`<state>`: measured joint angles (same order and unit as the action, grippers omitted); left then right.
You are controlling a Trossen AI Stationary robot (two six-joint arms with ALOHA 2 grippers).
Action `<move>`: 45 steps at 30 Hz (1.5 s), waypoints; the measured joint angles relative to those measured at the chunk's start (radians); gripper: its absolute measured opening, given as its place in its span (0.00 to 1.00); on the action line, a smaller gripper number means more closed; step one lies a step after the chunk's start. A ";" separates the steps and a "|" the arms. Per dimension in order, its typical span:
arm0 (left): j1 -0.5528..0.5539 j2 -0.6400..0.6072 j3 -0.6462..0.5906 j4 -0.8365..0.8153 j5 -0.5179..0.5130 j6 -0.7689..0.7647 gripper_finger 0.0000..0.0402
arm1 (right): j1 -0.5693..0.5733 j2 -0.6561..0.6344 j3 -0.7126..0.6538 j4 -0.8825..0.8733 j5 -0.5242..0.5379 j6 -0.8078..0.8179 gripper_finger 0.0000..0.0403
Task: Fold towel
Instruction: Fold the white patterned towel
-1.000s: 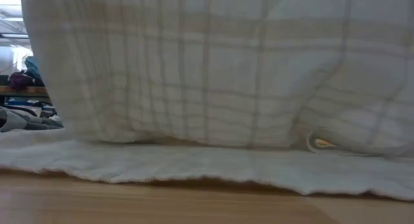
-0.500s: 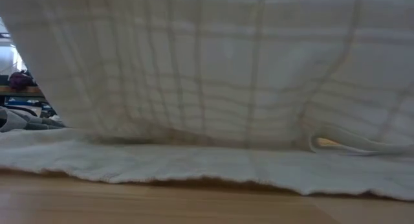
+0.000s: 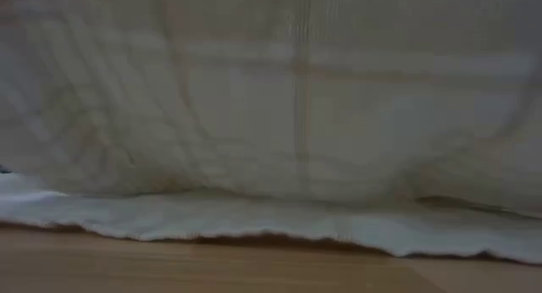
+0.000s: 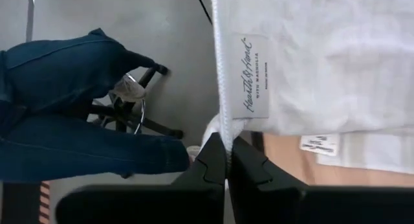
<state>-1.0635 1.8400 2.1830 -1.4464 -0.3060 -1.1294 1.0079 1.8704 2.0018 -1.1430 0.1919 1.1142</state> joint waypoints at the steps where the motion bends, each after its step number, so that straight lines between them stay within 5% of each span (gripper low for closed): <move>1: -0.010 0.015 0.000 -0.001 0.001 0.000 0.00 | 0.000 0.012 0.000 0.002 0.000 0.008 0.01; 18: -0.089 0.192 0.000 0.057 0.013 -0.044 0.00 | 0.008 0.147 0.000 0.120 -0.029 0.064 0.01; 34: -0.106 0.215 0.000 0.188 -0.015 -0.093 0.00 | 0.063 0.188 0.000 0.223 -0.031 0.119 0.01; 45: -0.078 0.217 0.000 0.019 -0.107 -0.123 0.00 | 0.051 0.189 0.000 0.062 -0.028 0.158 0.01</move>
<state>-1.1416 2.0571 2.1830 -1.4271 -0.4132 -1.2519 1.0591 2.0590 2.0018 -1.0809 0.1640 1.2719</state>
